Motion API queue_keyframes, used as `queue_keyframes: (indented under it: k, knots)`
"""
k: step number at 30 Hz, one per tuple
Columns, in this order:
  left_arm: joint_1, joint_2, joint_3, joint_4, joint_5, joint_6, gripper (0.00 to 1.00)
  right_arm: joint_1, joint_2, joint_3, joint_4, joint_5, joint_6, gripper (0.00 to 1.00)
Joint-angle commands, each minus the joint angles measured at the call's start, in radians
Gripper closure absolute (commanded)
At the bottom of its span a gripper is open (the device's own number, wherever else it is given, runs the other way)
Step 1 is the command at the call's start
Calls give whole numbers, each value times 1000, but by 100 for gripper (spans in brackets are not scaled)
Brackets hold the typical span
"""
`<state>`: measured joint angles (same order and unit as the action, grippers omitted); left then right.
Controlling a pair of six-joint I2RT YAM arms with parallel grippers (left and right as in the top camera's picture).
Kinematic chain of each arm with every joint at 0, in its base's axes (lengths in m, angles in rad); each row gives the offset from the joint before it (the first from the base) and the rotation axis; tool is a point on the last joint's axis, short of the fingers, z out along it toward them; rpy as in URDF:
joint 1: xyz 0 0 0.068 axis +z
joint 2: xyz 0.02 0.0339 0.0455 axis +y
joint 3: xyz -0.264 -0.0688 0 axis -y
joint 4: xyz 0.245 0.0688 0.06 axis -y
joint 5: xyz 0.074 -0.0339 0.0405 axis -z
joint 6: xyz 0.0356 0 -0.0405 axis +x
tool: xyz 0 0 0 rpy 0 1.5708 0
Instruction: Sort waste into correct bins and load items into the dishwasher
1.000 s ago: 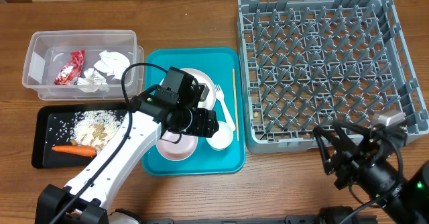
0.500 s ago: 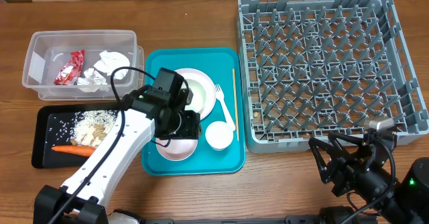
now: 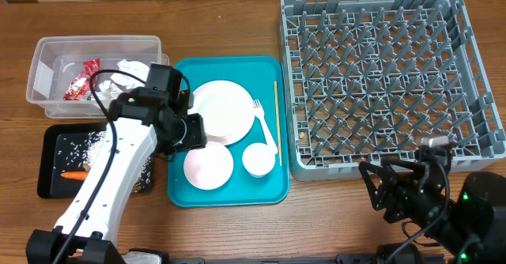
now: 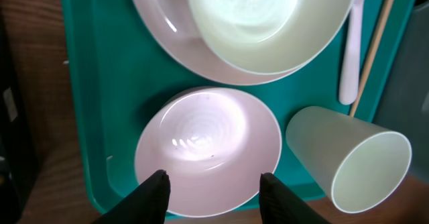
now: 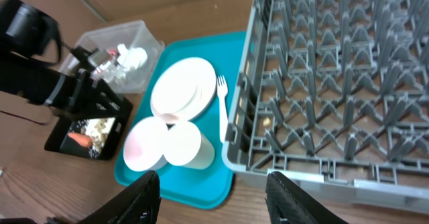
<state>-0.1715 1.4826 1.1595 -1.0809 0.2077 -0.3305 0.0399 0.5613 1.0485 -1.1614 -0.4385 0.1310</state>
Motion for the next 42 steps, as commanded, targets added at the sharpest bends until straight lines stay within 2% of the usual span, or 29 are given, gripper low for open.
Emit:
queue_keyframes:
  k: [1, 6, 10, 13, 14, 17, 31, 36, 40, 42]
  knots:
    - [3, -17, 3, -32, -9, 12, 58, 5, 2, -15, 7, -8, 1, 46]
    - [1, -17, -70, -44, -82, -25, 66, 5, 3, -15, 14, -8, 0, 46]
    - [1, -17, -146, -24, -148, -67, 68, 5, 3, -15, 14, -8, 0, 45]
    - [1, -17, -178, 6, -142, -67, 65, 5, 3, -15, 14, -8, 0, 45]
    - [1, -17, -187, 18, -136, -67, 58, 5, 3, -15, 15, -8, 0, 45]
    - [1, -17, -209, 52, -135, -67, 53, 5, 3, -15, 14, -8, 0, 45]
    - [1, -17, -359, 228, -99, -71, 54, 5, 3, -15, 14, -8, 0, 45]
    - [1, -17, -364, 245, -101, -69, 68, 5, 3, -15, 14, -8, 0, 45]
    - [1, -17, -364, 243, -121, -61, 89, 5, 3, -15, 14, -8, 0, 45]
    - [1, -18, -364, 240, -136, -62, 93, 5, 3, -15, 14, -8, 0, 44]
